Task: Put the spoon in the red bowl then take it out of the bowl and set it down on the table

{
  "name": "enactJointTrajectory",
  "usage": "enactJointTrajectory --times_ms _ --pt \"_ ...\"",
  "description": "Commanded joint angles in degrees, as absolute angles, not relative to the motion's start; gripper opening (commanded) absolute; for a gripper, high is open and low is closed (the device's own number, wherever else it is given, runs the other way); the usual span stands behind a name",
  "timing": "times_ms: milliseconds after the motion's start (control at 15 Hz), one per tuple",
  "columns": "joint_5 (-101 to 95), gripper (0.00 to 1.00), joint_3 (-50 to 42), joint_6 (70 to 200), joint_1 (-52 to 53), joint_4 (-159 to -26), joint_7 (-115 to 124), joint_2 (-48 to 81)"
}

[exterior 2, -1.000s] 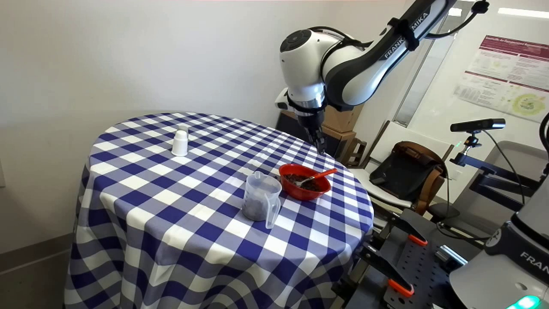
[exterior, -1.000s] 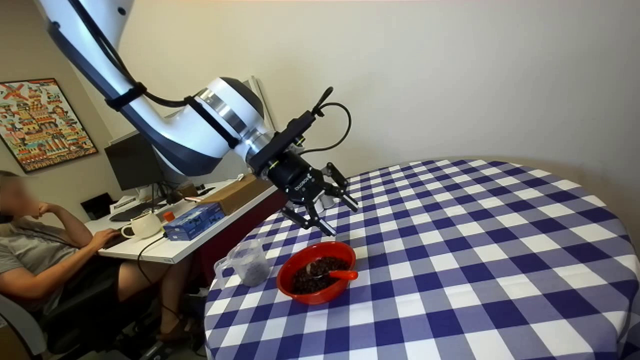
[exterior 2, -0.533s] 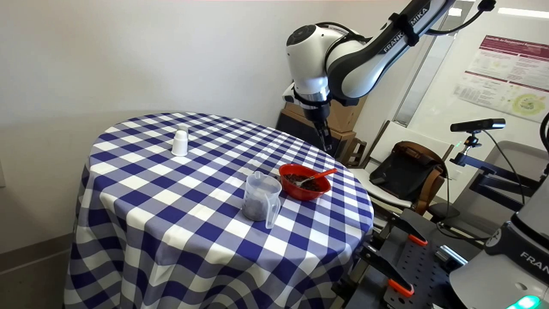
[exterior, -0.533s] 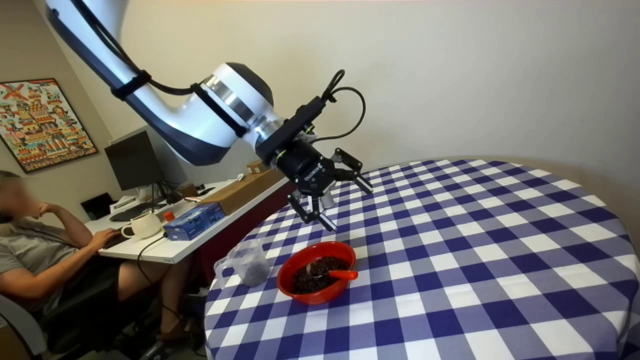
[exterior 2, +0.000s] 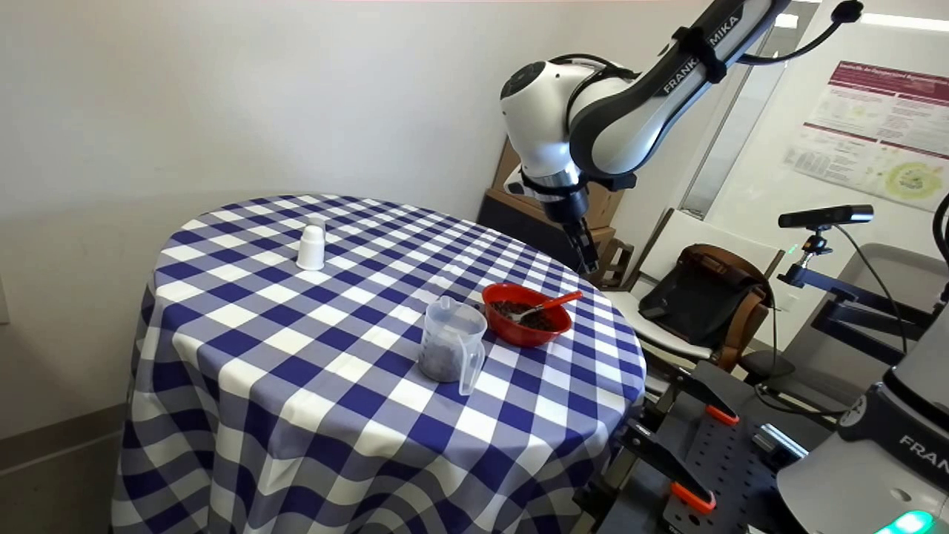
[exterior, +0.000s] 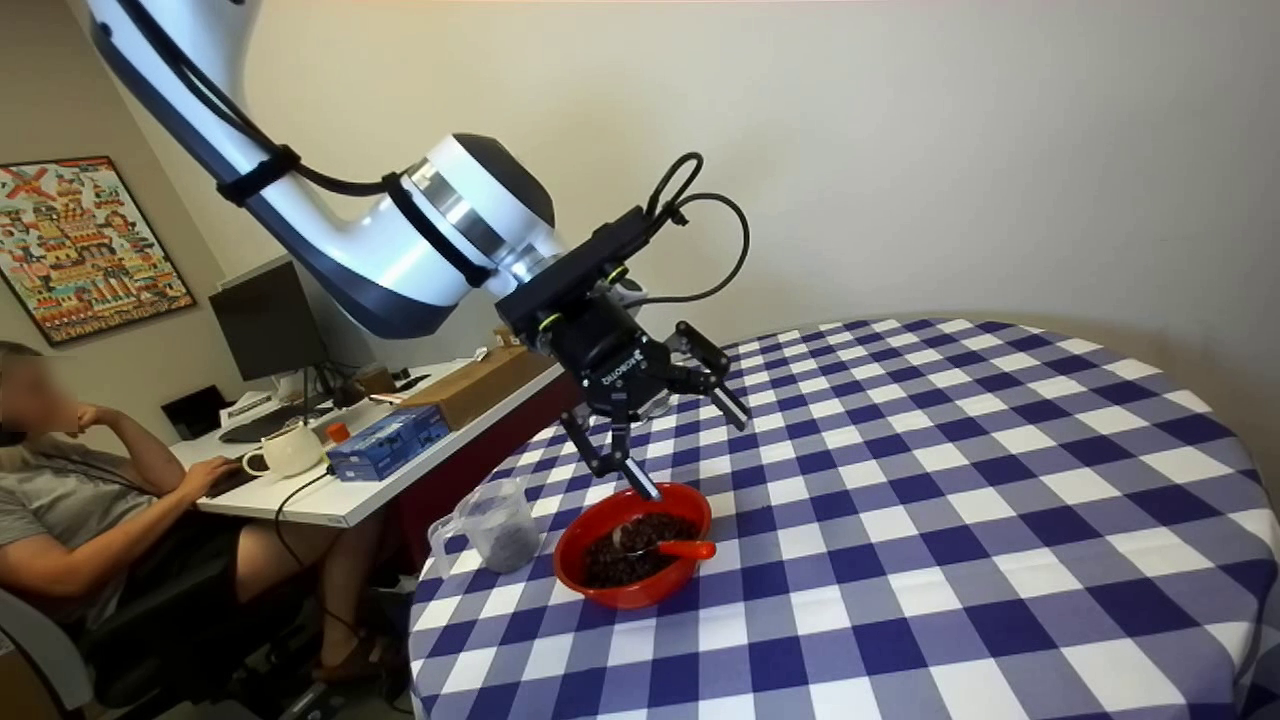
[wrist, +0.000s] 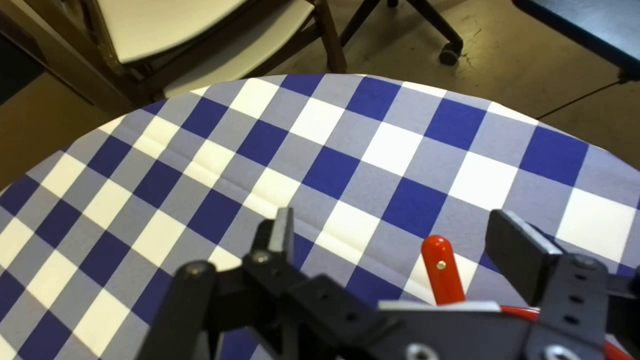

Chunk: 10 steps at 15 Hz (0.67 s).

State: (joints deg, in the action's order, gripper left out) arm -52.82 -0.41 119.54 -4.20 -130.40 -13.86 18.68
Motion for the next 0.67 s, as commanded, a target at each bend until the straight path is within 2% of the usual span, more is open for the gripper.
enactJointTrajectory --times_ms 0,600 --pt "-47.74 1.0 0.11 116.88 -4.15 -130.97 -17.85 18.24" --pt "-43.05 1.0 -0.29 118.67 -4.48 -130.22 -18.97 23.16"
